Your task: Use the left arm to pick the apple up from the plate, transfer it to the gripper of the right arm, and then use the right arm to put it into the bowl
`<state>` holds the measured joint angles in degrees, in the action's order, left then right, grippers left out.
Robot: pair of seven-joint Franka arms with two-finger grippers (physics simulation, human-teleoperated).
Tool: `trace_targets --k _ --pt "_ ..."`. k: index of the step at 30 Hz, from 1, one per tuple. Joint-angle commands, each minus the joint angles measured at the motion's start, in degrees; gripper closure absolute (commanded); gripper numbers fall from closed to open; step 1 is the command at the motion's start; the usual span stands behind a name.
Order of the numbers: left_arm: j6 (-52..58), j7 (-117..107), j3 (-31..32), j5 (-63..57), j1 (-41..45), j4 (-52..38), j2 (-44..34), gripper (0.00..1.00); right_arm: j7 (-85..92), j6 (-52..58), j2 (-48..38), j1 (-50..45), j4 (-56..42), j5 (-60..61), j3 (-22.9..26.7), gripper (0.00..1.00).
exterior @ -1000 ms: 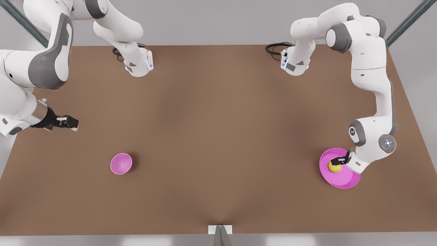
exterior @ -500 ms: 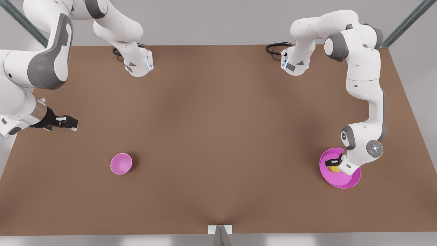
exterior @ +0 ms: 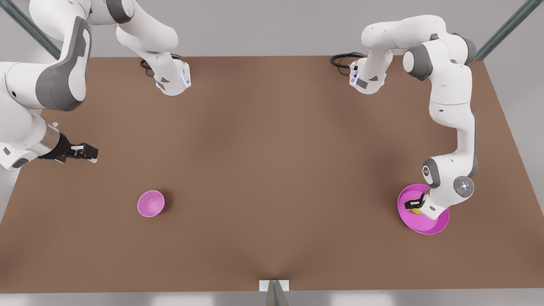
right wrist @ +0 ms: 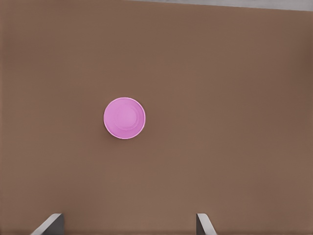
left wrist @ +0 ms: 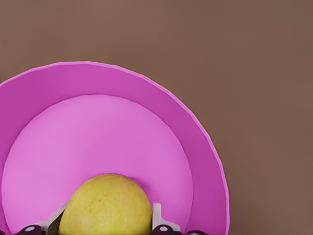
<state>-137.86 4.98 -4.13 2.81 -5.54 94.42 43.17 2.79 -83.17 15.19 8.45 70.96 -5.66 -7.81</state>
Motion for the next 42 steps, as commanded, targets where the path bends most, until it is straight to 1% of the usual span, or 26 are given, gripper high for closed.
trace_targets --k 1,3,9,15,17,18,20,21,22,23,24,25,27,28,29,31,33,34,35,36,37,38,39,40,41,42 --pt "-0.65 -1.2 0.0 -0.08 0.0 -0.02 -0.02 0.19 0.2 0.02 -0.07 -0.01 -0.03 0.03 -0.02 0.0" --pt "-0.65 -1.2 0.0 -0.08 0.0 -0.02 -0.02 0.24 0.2 0.02 -0.07 -0.01 -0.03 0.03 -0.02 0.0" --pt "-1.0 -1.2 0.0 -0.08 -0.26 -0.02 0.68 0.25 0.29 0.02 -0.07 0.07 -0.03 0.03 -0.02 0.0" --pt "-0.39 -0.49 0.0 -0.17 0.09 -0.11 -0.81 0.3 0.29 0.02 -0.07 0.07 -0.03 0.03 -0.02 0.0" --pt "4.26 4.59 0.26 -0.17 -0.17 -0.81 -3.7 0.33 0.38 0.02 -0.07 0.07 -0.03 0.03 -0.02 0.0" --pt "9.62 6.71 0.87 -0.08 0.09 -2.83 -6.7 0.33 0.29 0.02 -0.07 0.07 -0.03 0.03 -0.02 0.0" --pt "21.64 11.45 6.83 0.35 0.09 -9.41 -9.07 0.33 0.29 0.02 -0.07 0.07 -0.03 0.12 -0.02 0.0" --pt "26.32 11.46 12.11 5.6 0.0 -11.71 -9.51 0.33 0.29 0.02 -0.07 0.07 -0.03 0.12 -0.02 0.0" --pt "27.03 11.64 15.28 8.0 0.09 -12.68 -9.42 0.33 0.29 0.02 -0.07 0.16 -0.03 0.03 -0.02 0.0" --pt "27.03 11.55 20.82 10.1 0.09 -13.82 -8.11 0.32 0.29 0.02 -0.07 0.16 -0.03 0.12 -0.02 0.0" --pt "27.12 11.37 24.07 13.89 0.7 -16.54 -6.0 0.32 0.11 -0.06 -0.07 0.07 -0.03 0.12 -0.02 0.0" --pt "26.42 13.74 26.18 14.77 2.9 -19.35 -3.71 0.32 -0.24 -0.15 -0.07 -0.19 0.06 0.99 -0.02 0.0" --pt "17.1 23.57 29.43 17.92 8.26 -20.06 -1.61 0.32 -1.64 -2.44 0.28 -0.45 0.5 5.39 -0.1 0.0" --pt "14.99 37.0 34.0 22.94 8.61 -23.05 2.78 0.26 -3.66 -3.05 0.72 -0.54 0.5 8.11 -0.19 0.0" --pt "11.66 48.53 36.74 29.61 8.61 -23.4 5.08 0.21 -5.42 -3.14 1.07 -0.54 0.67 11.01 -0.98 0.0" --pt "6.21 62.93 37.35 41.63 10.98 -23.4 6.22 0.21 -5.86 -4.55 1.51 -0.54 1.38 18.47 -1.07 0.0" --pt "3.65 82.98 37.26 59.31 13.97 -23.4 8.41 0.3 -5.86 -5.25 2.65 0.07 2.34 28.41 -0.98 0.0" --pt "3.65 89.83 37.26 66.86 14.85 -23.4 9.55 0.3 -5.86 -6.13 3.36 0.07 2.7 31.93 -0.9 0.0" --pt "3.65 97.84 37.26 71.63 16.43 -24.72 11.14 0.3 -5.25 -6.22 4.67 0.77 3.31 36.93 -0.9 0.0" --pt "3.39 101.63 37.44 73.21 17.49 -27.53 14.03 0.3 -4.81 -6.3 6.25 1.92 3.84 42.12 -0.9 0.0" --pt "3.39 105.32 37.53 77.78 20.3 -32.62 16.94 0.3 -4.72 -6.74 8.19 2.18 3.93 47.49 -0.9 0.0" --pt "3.22 107.78 37.79 78.05 21.71 -35.53 18.79 0.3 1.41 -9.46 9.51 2.27 6.29 53.19 -0.9 0.0" --pt "0.85 110.68 37.79 78.14 22.5 -36.32 18.88 0.3 8.54 -12.71 9.51 2.97 11.39 57.33 -0.89 0.0" --pt "-2.67 114.38 37.88 78.14 23.99 -38.78 19.84 0.29 12.33 -15.88 9.51 2.36 13.24 59.09 -1.07 0.0" --pt "-3.2 115.08 37.97 78.14 24.96 -40.45 20.63 0.27 14.87 -17.9 10.03 2.27 14.12 60.5 -2.39 0.0" --pt "-3.47 117.36 38.23 78.23 24.96 -40.45 20.72 0.27 16.55 -21.15 11.18 1.83 14.12 60.59 -4.05 0.0"
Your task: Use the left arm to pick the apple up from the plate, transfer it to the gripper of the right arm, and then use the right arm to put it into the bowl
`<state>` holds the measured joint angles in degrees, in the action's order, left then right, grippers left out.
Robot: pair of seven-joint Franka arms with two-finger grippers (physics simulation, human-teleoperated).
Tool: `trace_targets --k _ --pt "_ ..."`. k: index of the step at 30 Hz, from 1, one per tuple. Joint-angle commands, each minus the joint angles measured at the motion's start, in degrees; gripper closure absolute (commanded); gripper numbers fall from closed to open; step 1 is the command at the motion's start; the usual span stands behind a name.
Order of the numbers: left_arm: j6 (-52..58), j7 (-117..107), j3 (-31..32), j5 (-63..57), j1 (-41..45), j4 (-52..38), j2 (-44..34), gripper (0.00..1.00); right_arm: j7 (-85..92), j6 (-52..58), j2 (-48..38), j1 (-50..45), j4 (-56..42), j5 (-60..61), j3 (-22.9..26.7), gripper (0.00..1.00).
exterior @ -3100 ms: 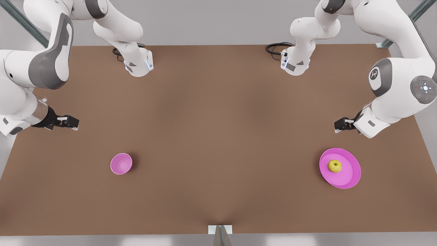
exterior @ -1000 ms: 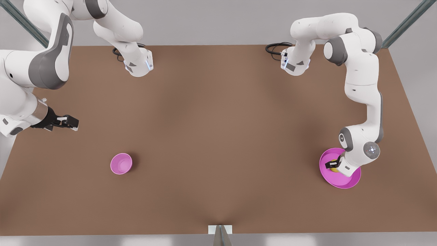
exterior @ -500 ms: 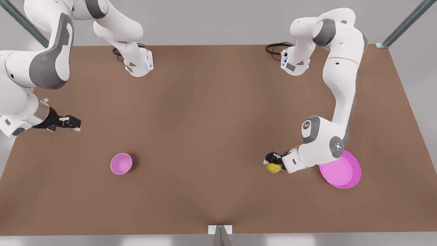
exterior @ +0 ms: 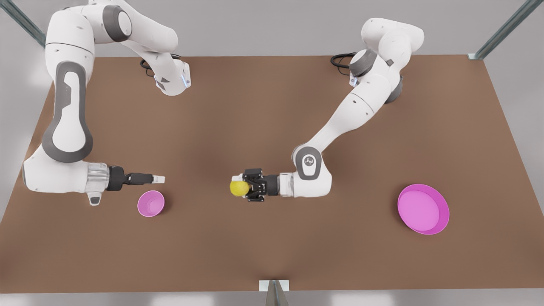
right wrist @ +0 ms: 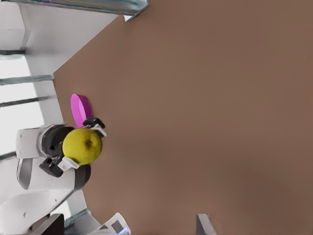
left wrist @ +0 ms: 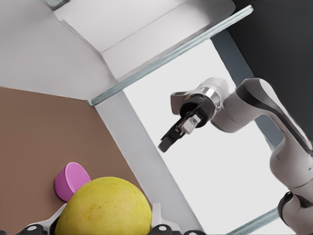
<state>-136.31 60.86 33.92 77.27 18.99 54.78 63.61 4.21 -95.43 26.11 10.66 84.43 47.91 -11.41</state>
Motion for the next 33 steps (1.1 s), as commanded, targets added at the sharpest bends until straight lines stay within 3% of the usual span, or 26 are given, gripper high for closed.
trace_targets --k 1,6,20,33 --pt "-5.02 64.55 0.18 4.82 0.44 -0.81 0.29 0.27 15.92 -11.88 1.48 -0.29 0.65 7.11 -2.47 0.0" --pt "-5.02 70.45 1.32 7.99 0.44 -0.81 0.37 0.26 30.94 -12.24 7.99 -0.64 0.3 15.72 -3.18 0.0" --pt "-5.64 70.62 1.32 10.62 1.93 -0.9 1.25 0.25 39.65 -12.24 11.77 -1.52 3.11 23.63 -5.02 0.0" --pt "-6.43 71.86 1.32 12.38 3.34 -0.99 2.22 0.25 39.83 -11.36 13.44 -1.52 4.61 23.72 -12.41 0.0"
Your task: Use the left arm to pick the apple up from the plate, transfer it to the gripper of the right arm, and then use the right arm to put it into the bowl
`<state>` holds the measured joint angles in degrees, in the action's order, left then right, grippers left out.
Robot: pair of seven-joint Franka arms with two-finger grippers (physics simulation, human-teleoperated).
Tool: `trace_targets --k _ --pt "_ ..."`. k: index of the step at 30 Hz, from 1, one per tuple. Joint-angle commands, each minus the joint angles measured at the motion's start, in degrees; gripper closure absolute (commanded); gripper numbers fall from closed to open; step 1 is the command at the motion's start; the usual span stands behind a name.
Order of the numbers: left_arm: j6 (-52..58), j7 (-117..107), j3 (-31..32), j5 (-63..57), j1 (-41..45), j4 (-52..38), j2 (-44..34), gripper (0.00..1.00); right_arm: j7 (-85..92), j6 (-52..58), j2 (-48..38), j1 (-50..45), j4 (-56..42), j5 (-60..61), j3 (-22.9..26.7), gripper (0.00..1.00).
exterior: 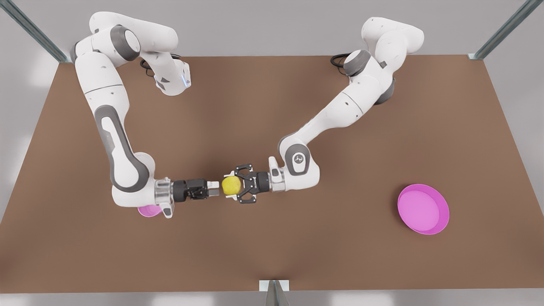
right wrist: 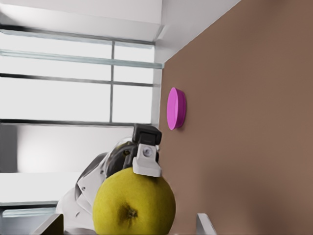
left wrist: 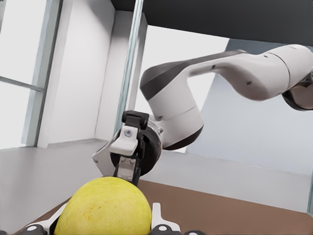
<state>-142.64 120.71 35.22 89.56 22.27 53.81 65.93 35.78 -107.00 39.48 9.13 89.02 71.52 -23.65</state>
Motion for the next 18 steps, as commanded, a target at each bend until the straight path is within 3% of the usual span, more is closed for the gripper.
trace_targets --k 1,18 --pt "-0.1 12.01 0.03 0.09 0.14 -0.02 -0.1 0.25 8.25 0.04 0.08 -0.07 0.36 0.11 -0.17 0.0" --pt "-0.98 12.01 0.03 0.35 0.75 -0.02 0.25 0.25 8.43 -3.39 0.52 -3.5 0.54 3.62 -0.26 0.0"
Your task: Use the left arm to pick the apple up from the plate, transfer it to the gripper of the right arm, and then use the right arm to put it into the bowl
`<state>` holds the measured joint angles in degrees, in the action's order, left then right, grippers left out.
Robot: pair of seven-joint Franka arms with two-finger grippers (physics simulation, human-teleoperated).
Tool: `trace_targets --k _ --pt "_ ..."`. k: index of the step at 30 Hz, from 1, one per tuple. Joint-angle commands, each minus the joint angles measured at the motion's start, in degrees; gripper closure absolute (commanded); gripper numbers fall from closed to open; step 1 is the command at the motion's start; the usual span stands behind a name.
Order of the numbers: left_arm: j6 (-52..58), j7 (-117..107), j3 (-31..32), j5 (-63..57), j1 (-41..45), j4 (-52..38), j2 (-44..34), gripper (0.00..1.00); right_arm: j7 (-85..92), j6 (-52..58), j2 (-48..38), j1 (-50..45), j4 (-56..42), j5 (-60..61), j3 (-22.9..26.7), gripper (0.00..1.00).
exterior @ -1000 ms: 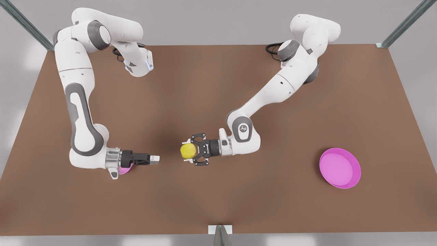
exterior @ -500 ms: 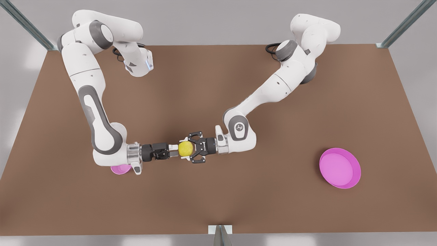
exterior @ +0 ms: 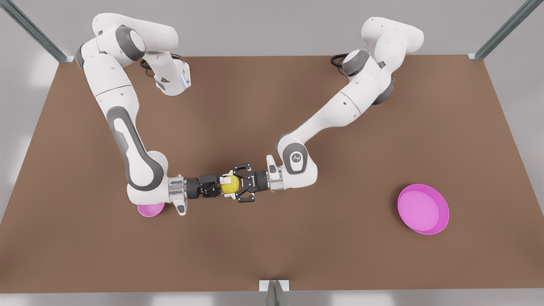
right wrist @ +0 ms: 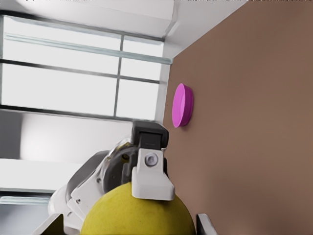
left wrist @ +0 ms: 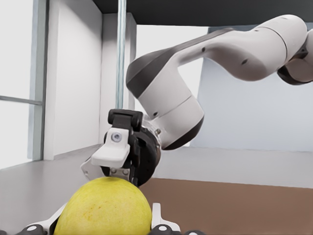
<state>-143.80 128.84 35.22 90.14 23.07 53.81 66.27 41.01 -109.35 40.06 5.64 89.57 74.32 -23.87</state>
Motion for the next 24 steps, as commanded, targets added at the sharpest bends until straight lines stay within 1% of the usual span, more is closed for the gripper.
trace_targets --k 1,5,7,11,12,13,14,20,21,22,24 --pt "0.19 3.88 0.03 -0.22 0.14 -0.02 -0.09 0.25 3.2 -1.21 -0.07 -0.37 -0.01 1.09 -0.03 0.0" --pt "0.1 3.88 0.03 -0.22 0.14 -0.02 -0.09 0.25 4.34 -3.67 0.28 -1.16 -0.01 1.53 -0.03 0.01" --pt "0.1 3.88 0.03 -0.22 0.05 -0.02 -0.09 0.25 4.25 -3.67 0.28 -1.25 0.08 1.53 -0.03 0.15" --pt "0.1 3.88 0.03 -0.22 0.05 -0.02 -0.09 0.25 4.16 -3.67 0.28 -1.34 0.17 1.53 -0.03 0.19" --pt "0.1 3.88 0.03 -0.22 0.05 -0.02 -0.09 0.2 4.16 -3.67 0.28 -1.34 0.17 1.53 -0.03 0.19" --pt "0.1 3.88 -0.06 -0.22 0.05 -0.02 -0.09 0.12 4.08 -3.67 0.28 -1.34 0.17 1.53 -0.03 0.19" --pt "0.1 3.88 0.03 -0.22 0.05 -0.02 -0.09 0.12 4.08 -3.67 0.28 -1.34 0.17 1.53 -0.03 0.22" --pt "-0.16 3.88 -0.06 -0.22 0.05 -0.02 -0.09 0.12 4.08 -3.24 0.28 -0.81 0.17 1.44 0.05 0.22" --pt "-0.25 3.88 0.03 -0.22 0.05 -0.02 -0.09 0.03 4.16 -2.97 0.28 -0.81 0.17 1.27 0.14 0.21" --pt "-0.25 3.88 0.03 -0.22 0.05 -0.02 -0.09 0.01 4.16 -2.97 0.19 -0.81 0.17 1.27 0.14 0.22" --pt "-0.25 3.88 0.03 -0.22 0.05 -0.02 -0.09 0.01 4.25 -2.8 0.19 -0.72 0.26 1.0 0.4 0.22"
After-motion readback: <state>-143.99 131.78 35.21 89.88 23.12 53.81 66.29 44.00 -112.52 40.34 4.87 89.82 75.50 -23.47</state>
